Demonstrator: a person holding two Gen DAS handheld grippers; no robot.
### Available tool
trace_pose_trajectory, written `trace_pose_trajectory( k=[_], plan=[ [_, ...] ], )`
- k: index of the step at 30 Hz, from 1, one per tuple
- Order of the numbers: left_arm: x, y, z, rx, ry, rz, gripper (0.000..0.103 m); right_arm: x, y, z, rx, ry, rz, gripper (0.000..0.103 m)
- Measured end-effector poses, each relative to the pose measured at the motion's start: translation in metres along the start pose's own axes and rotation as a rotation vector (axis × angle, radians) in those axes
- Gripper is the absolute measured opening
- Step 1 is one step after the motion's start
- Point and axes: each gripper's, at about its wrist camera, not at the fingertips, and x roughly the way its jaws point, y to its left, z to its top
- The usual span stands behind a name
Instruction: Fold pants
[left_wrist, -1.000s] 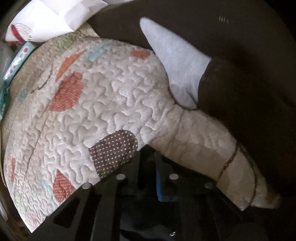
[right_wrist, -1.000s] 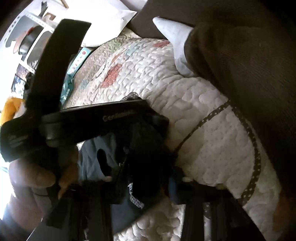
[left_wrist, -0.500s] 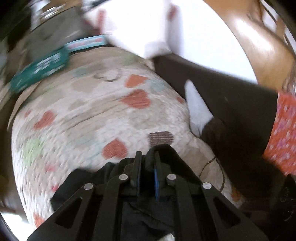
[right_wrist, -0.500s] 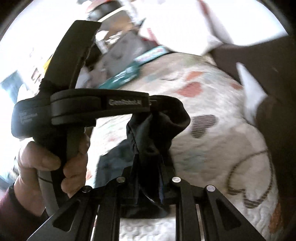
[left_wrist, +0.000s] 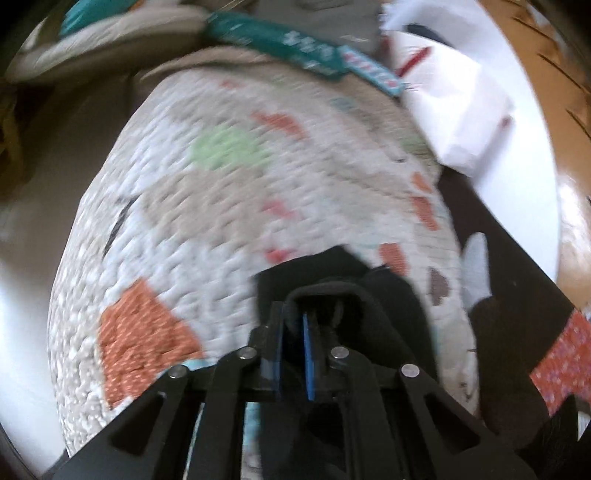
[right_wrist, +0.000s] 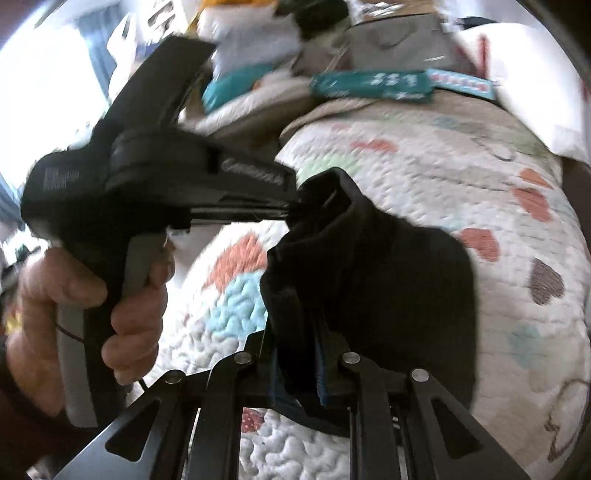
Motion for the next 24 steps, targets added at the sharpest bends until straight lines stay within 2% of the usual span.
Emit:
trace_pose_trajectory(
  k=[1, 3, 4, 5, 6, 7, 11, 13, 15, 17, 19, 22, 24],
  plan=[
    [0.004, 0.007, -0.002, -0.015, 0.010, 0.019, 0.013, 0.009, 0.007, -0.002, -0.035, 0.018, -0.009, 0.020],
    [0.007, 0.020, -0.004, -0.033, 0.018, 0.036, 0.026, 0.025, 0.020, -0.008, -0.112, 0.053, -0.038, 0.024],
    [0.005, 0.025, -0.003, -0.037, 0.015, 0.038, 0.031, 0.029, 0.025, -0.012, -0.141, 0.063, -0.054, 0.032],
    [0.003, 0.028, -0.003, -0.042, 0.014, 0.042, 0.046, 0.029, 0.028, -0.017, -0.163, 0.066, -0.055, 0.040],
    [0.000, 0.032, -0.003, -0.053, 0.015, 0.047, 0.057, 0.028, 0.031, -0.020, -0.176, 0.065, -0.041, 0.057],
    [-0.001, 0.035, -0.003, -0.061, 0.015, 0.047, 0.059, 0.026, 0.033, -0.022, -0.189, 0.065, -0.025, 0.066],
    [-0.012, 0.054, -0.007, -0.149, -0.002, 0.050, 0.059, 0.008, 0.038, -0.030, -0.219, 0.060, -0.015, 0.066],
    [-0.026, 0.066, -0.012, -0.224, -0.063, 0.076, 0.059, -0.006, 0.030, -0.032, -0.200, 0.059, 0.002, 0.066],
    [-0.038, 0.066, -0.014, -0.244, -0.112, 0.090, 0.059, -0.026, 0.015, -0.032, -0.153, 0.048, 0.018, 0.066],
    [-0.051, 0.053, -0.011, -0.206, -0.181, 0.125, 0.059, -0.044, -0.003, -0.031, -0.097, 0.019, -0.001, 0.066],
    [-0.053, 0.033, -0.008, -0.138, -0.217, 0.172, 0.060, -0.059, -0.028, -0.029, -0.028, -0.020, -0.051, 0.066],
    [-0.031, 0.011, -0.007, -0.035, -0.175, 0.220, 0.061, -0.064, -0.059, -0.024, 0.049, -0.031, -0.129, 0.066],
    [-0.008, 0.004, -0.009, 0.014, -0.130, 0.249, 0.061, -0.060, -0.077, -0.023, 0.113, -0.026, -0.139, 0.066]
  ],
)
